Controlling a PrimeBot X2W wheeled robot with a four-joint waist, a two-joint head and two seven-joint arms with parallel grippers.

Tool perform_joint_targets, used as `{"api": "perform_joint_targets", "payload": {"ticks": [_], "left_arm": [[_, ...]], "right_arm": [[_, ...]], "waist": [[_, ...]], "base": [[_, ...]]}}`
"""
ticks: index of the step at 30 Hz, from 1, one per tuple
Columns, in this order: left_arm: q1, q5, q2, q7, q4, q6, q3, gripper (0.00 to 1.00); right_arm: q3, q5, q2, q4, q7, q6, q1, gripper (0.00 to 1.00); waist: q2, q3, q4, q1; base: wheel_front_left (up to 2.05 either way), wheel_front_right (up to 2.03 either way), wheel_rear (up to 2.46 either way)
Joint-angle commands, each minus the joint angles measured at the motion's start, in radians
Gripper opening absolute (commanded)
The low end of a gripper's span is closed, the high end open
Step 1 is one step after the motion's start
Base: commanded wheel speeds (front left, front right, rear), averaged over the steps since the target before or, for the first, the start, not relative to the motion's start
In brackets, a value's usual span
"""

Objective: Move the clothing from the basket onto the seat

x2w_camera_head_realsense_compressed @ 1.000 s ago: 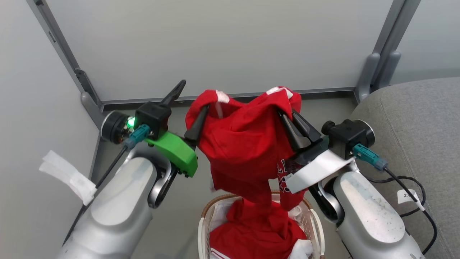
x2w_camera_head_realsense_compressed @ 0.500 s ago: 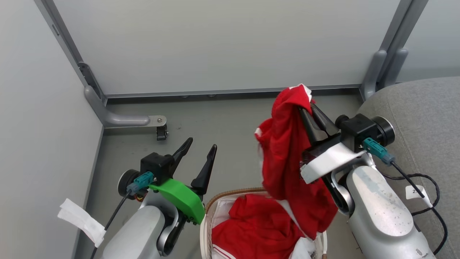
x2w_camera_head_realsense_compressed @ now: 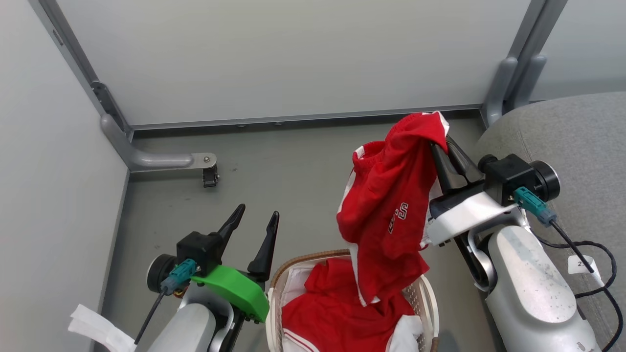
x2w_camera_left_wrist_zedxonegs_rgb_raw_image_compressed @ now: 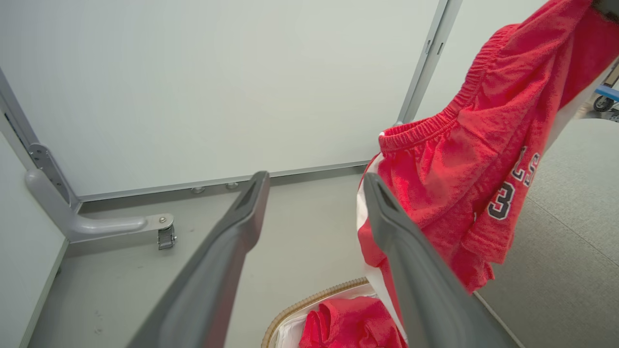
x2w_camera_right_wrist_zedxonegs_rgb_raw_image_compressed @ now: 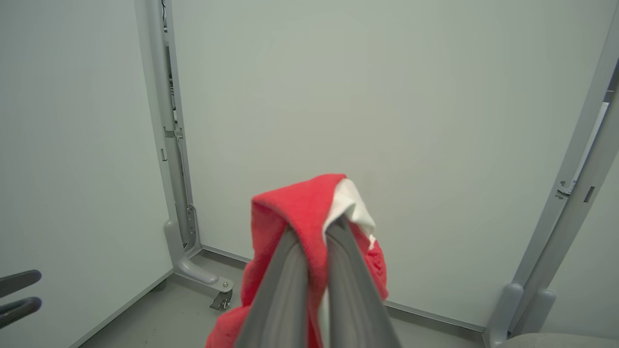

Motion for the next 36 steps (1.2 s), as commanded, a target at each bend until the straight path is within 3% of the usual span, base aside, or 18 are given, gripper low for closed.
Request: {"api": "perform_joint_targets", "payload": {"ticks": [1, 11, 21, 29, 36], "left_arm": [[0.017, 0.019, -0.007, -0.003, -0.010, -0.001, 0.011, 1.00], [0.035, 0.088, -0.045, -0.002, -0.049, -0.016, 0.046, 1.00], [-0.009, 0.113, -0.041, -0.002, -0.047, -0.018, -0.003, 1.00], [-0.049, 0.090, -0.023, -0.002, -0.044, -0.018, -0.049, 1.00], [-0.088, 0.092, -0.003, -0.002, -0.057, -0.019, -0.093, 1.00]], "right_arm": [[-0.005, -0.007, -0.004, -0.008, -0.002, -0.001, 0.015, 0.00], [-0.010, -0.003, -0.003, -0.052, -0.002, -0.001, -0.003, 0.00], [-0.062, 0.001, -0.003, -0.072, -0.002, -0.001, -0.006, 0.00], [-0.106, 0.017, -0.002, -0.084, -0.002, -0.001, -0.019, 0.00], [-0.145, 0.028, -0.003, -0.077, -0.002, -0.001, -0.079, 0.00]], "waist": [[0.0080, 0.012, -0.022, 0.0000], [0.0080, 0.072, -0.205, 0.0000], [0.0080, 0.145, -0.384, 0.0000], [0.0080, 0.200, -0.446, 0.0000], [0.0080, 0.254, -0.442, 0.0000]], "base": [[0.00, 0.00, 0.00], [0.00, 0.00, 0.00], [0.00, 0.00, 0.00], [0.00, 0.00, 0.00], [0.00, 0.00, 0.00]]}}
